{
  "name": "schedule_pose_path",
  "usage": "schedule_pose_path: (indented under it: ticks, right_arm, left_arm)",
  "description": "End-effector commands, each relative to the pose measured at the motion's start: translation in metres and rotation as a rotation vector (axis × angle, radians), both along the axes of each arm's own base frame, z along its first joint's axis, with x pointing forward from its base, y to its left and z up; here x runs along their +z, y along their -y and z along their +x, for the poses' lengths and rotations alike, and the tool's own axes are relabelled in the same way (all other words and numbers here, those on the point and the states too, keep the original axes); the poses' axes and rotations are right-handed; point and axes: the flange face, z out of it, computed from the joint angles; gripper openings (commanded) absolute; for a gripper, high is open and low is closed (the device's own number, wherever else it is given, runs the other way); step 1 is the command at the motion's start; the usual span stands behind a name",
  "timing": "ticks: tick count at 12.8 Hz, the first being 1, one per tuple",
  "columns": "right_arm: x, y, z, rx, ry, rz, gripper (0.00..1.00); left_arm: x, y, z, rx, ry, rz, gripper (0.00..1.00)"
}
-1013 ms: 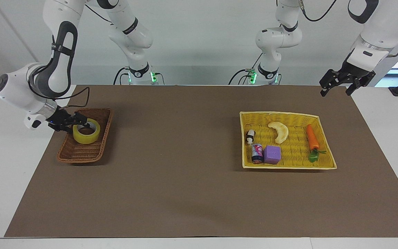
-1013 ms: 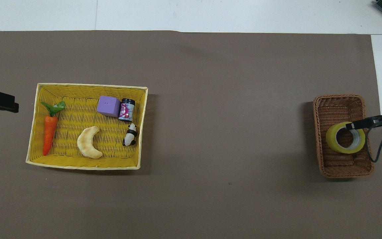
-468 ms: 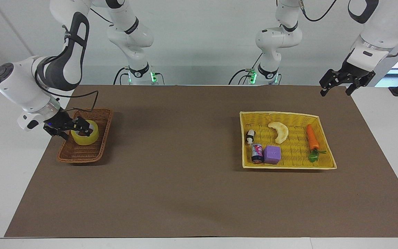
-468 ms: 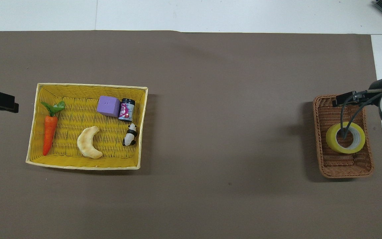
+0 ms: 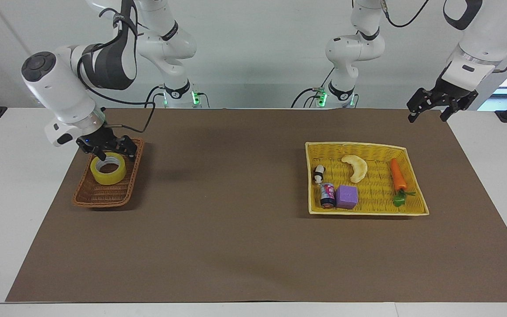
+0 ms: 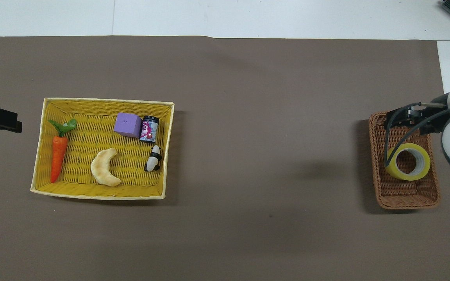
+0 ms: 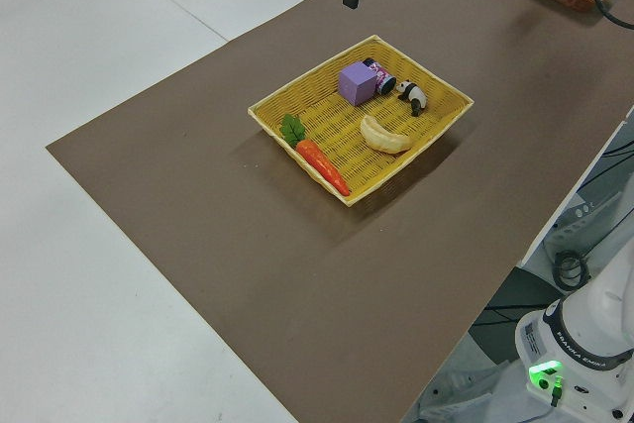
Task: Move tape to another basket
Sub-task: 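Open the right gripper and lift it away from the tape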
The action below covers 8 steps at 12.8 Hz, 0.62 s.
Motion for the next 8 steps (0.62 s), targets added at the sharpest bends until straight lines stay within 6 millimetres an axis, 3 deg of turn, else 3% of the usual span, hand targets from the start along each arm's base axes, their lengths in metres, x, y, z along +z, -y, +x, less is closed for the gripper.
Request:
schedule_pose_path:
  ticks: [1,5,8]
  right_arm:
    - [0.036,0.001,-0.025,-0.041,0.012,-0.026,1.0]
    - [0.046,-0.033,-0.03,-0.065,0.004,-0.061,1.0]
    - [0.099,-0.027,-0.029,-0.074,0.037,-0.069,1.0]
  left_arm:
    - [0.005,-0.002,-0.004,0.013,-0.004,-0.015,1.0]
    - [0.005,-0.003,-0.004,0.014,-0.004,-0.015,1.0]
    - [0.005,-0.002,-0.004,0.013,-0.004,-0.015,1.0]
